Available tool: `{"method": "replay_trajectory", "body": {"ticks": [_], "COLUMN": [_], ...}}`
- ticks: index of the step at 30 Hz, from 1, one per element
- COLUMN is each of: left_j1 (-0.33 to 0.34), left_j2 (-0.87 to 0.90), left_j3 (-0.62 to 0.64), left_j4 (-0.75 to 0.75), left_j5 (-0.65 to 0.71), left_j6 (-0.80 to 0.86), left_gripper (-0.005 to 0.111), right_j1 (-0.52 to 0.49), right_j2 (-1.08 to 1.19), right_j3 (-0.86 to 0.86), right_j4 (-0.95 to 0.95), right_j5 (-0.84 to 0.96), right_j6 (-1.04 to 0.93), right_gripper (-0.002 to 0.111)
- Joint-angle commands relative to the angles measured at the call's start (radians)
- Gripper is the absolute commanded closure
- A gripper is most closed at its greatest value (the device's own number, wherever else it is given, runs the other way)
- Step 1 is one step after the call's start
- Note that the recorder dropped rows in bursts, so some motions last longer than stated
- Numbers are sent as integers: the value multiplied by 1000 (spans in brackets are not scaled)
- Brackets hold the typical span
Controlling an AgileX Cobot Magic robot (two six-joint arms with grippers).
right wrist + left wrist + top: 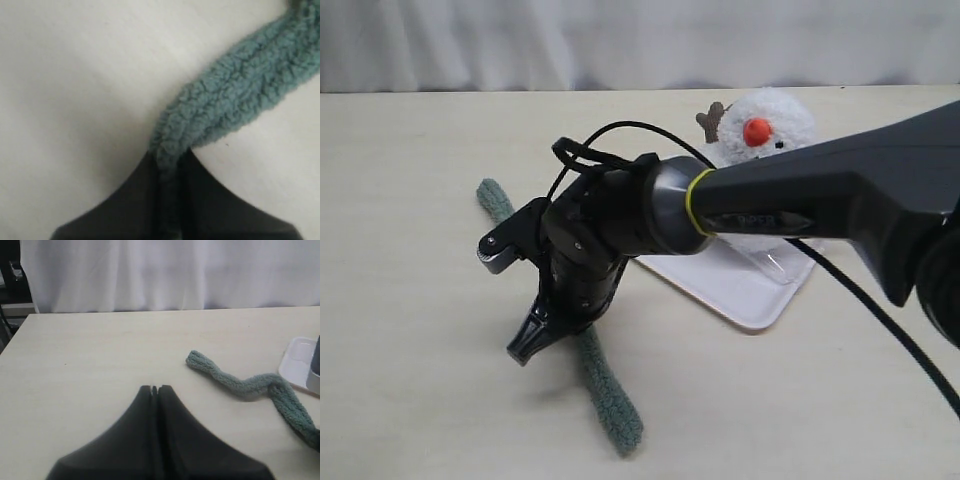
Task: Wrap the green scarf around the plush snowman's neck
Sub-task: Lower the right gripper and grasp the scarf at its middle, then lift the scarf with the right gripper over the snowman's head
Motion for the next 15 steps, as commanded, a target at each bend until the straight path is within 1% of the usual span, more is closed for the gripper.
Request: {"method": "replay_trajectory", "body": {"ticks": [1,4,6,8,10,13,15], "left_j1": [1,1,1,1,1,1,1], "left_j2": [-2,-2,-2,-2,-2,-2,-2], "left_j3": [2,2,2,2,2,2,2], "left_j4": [-7,-7,-7,-7,-7,-7,-7], "left_j5": [-9,-9,-9,-9,-9,-9,-9], "left_j6": [0,0,0,0,0,0,0], "left_gripper": [107,107,107,107,107,107,107], "right_j1": [0,0,0,0,0,-20,-54], "right_j2": [-101,-228,-326,-449,-527,-587,-606], "right_j3": [10,10,10,10,10,10,10], "right_j4": [-156,-251,-356,-502,-575,-652,-644], "right_j5": [81,150,224,318,348,368,362], "right_j6": [-1,19,76,157,192,231,261], "right_gripper": [104,104,104,104,104,104,104]}}
